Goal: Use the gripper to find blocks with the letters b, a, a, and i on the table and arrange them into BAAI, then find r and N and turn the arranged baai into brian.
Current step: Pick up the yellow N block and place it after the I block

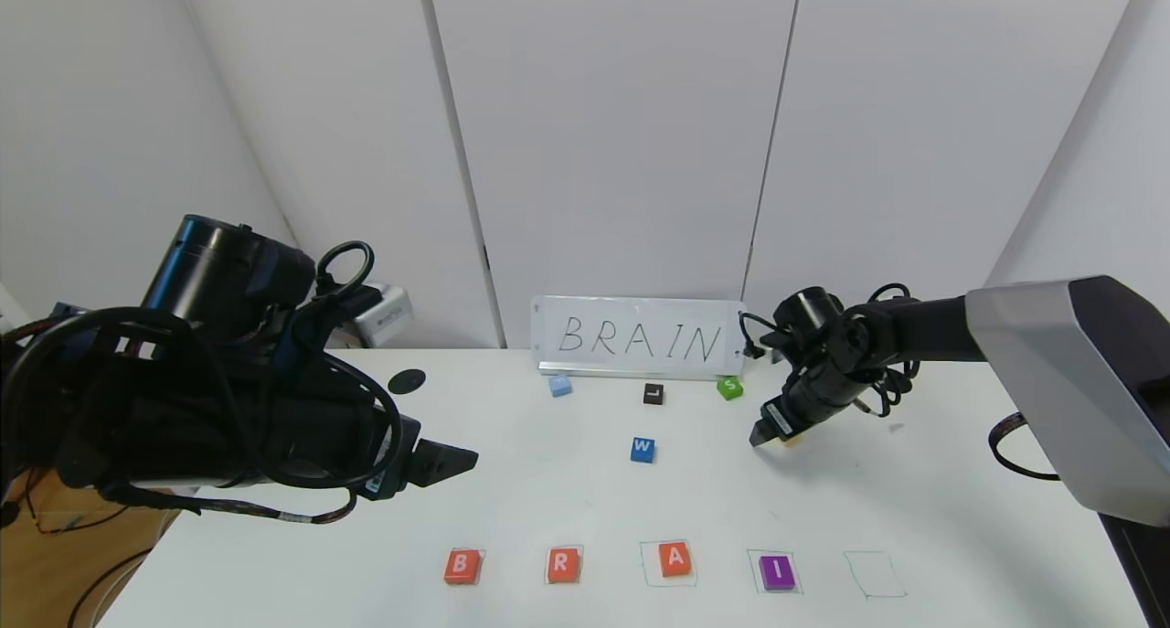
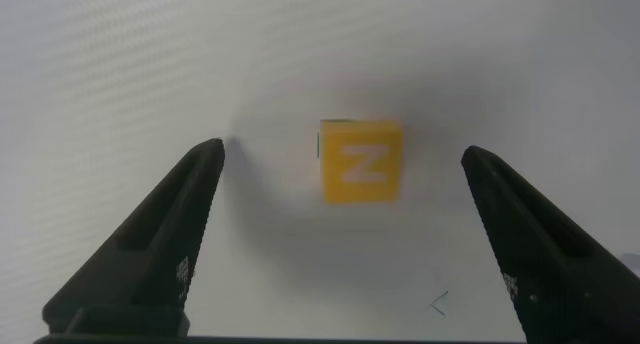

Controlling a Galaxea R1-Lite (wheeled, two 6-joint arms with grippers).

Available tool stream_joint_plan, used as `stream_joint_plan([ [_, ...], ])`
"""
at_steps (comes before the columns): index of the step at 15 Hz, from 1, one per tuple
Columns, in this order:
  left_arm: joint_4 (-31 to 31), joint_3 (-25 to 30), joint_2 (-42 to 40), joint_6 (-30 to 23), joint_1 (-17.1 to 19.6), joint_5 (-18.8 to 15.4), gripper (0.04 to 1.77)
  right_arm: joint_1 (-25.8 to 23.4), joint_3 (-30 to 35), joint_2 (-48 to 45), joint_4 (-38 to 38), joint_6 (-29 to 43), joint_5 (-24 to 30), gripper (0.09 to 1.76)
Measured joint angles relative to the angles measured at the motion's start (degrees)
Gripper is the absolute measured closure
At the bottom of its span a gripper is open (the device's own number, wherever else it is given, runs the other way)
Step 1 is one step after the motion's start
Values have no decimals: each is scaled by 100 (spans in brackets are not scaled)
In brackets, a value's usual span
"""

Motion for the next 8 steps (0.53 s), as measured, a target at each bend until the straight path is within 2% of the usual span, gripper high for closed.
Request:
stream_joint_plan([
  [3,0,4,2,2,-6,-2,9,-23,-240,116,126,-35,-6,14],
  [8,-2,12,30,24,-24,5,9,-56,-284,223,121,-68,5,14],
])
